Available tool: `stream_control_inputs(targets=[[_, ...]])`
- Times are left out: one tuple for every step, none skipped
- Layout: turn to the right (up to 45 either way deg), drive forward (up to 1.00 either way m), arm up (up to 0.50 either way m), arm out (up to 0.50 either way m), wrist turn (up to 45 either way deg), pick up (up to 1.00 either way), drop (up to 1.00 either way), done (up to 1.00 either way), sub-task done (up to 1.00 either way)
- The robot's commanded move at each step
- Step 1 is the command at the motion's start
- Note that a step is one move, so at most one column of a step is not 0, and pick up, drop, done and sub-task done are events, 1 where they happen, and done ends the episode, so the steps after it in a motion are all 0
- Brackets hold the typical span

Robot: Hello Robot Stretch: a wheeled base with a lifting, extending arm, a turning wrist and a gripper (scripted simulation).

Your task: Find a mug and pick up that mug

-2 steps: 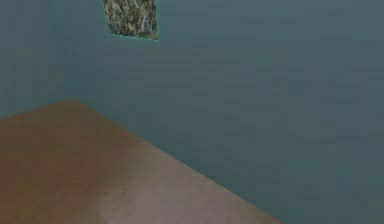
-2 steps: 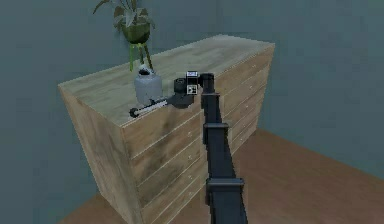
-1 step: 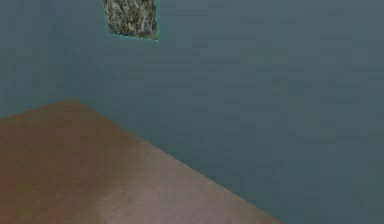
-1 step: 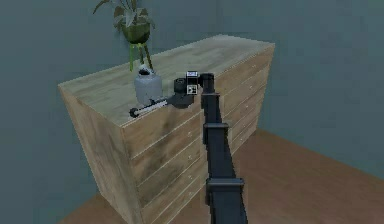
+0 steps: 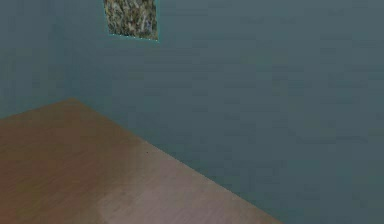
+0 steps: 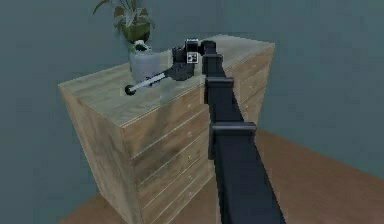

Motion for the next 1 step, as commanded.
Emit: stream_control_inputs(targets=[[0.0, 0.00, 0.00, 0.00, 0.0, 0.00, 0.00, 1.00, 0.00]])
